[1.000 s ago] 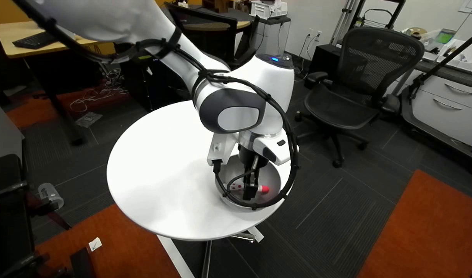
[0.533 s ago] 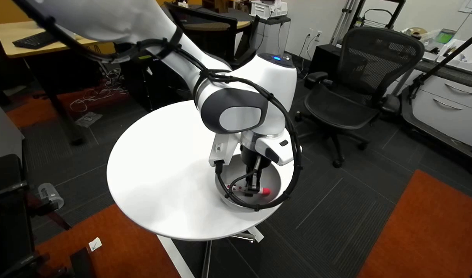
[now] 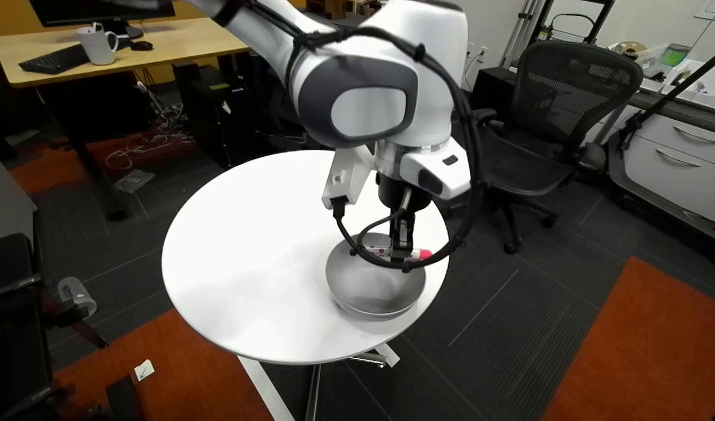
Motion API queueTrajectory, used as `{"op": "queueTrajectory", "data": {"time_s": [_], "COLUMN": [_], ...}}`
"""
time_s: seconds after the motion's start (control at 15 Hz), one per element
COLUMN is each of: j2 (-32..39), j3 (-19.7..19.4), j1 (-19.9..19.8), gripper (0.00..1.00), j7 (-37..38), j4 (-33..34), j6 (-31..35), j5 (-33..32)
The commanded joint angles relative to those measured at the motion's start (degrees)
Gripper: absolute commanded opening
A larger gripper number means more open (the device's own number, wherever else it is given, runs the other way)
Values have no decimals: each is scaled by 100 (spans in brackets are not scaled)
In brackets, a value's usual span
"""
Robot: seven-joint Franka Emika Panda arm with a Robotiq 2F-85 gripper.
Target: Take the marker out of the grey bowl
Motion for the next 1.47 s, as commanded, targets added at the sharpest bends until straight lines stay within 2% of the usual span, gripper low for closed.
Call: {"op": "queueTrajectory", "data": {"time_s": [0.0,0.47,0.8,1.07,1.4], "j2": [-1132,-2739,-3600,-3882,-3485], "j3": [-76,56,505,945,1138], "j1": [266,915,1229,1236,1197], "gripper": [5,5,5,5,5], "j7": [123,483,873,816,959], "j4": [-928,-2437,-3454,-4040,-4497], "j6": [-103,-62,10,287,1047], "j5": [-238,-995,-1346,-1169,-1089]}}
